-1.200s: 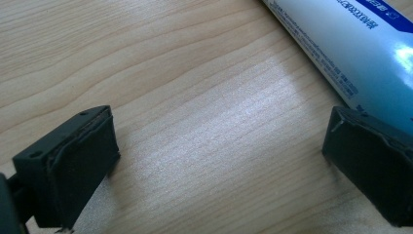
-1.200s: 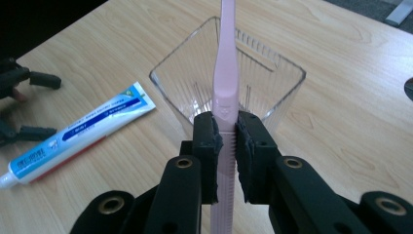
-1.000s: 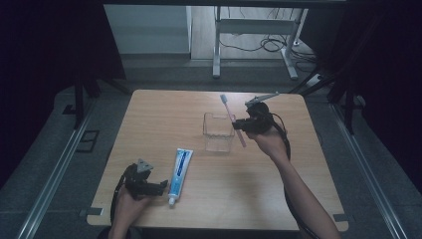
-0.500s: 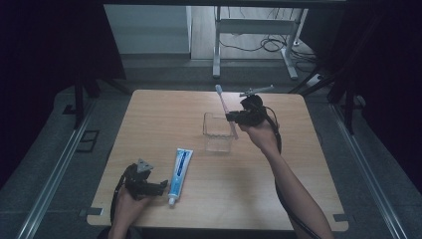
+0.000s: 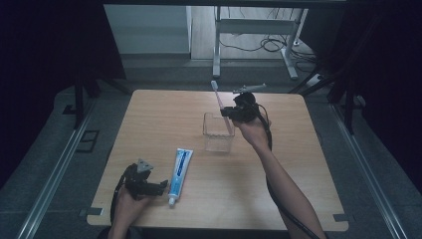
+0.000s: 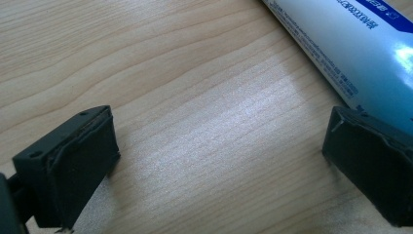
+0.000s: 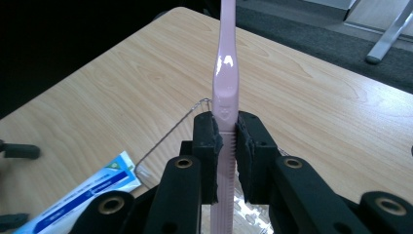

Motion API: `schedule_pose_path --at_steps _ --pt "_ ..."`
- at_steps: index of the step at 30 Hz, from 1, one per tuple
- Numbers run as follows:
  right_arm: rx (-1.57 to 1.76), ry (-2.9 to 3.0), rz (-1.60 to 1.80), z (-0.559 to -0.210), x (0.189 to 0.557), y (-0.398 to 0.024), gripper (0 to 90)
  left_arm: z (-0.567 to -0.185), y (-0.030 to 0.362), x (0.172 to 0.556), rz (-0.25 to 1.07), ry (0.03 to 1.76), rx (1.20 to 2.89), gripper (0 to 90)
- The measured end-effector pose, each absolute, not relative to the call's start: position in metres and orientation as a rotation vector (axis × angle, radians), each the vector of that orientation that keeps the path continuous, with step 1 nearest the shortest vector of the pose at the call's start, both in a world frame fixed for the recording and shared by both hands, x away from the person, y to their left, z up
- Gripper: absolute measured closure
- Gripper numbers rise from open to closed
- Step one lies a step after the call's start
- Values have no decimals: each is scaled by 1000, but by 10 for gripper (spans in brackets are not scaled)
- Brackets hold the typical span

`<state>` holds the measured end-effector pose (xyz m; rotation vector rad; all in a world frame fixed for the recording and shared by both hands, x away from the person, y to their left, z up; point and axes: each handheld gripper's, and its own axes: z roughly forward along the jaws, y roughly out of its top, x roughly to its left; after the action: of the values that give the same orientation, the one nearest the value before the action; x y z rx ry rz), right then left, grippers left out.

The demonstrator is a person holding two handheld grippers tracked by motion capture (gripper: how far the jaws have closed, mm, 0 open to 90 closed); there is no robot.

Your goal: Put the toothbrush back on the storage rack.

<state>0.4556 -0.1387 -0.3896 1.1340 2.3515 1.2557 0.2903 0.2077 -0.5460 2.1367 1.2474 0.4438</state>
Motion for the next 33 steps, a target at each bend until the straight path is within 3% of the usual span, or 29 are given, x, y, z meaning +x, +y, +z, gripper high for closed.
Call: schedule_pose_path --at_steps 33 --pt "1100 2403 1085 -450 463 -123 786 -546 207 290 440 1249 2132 0"
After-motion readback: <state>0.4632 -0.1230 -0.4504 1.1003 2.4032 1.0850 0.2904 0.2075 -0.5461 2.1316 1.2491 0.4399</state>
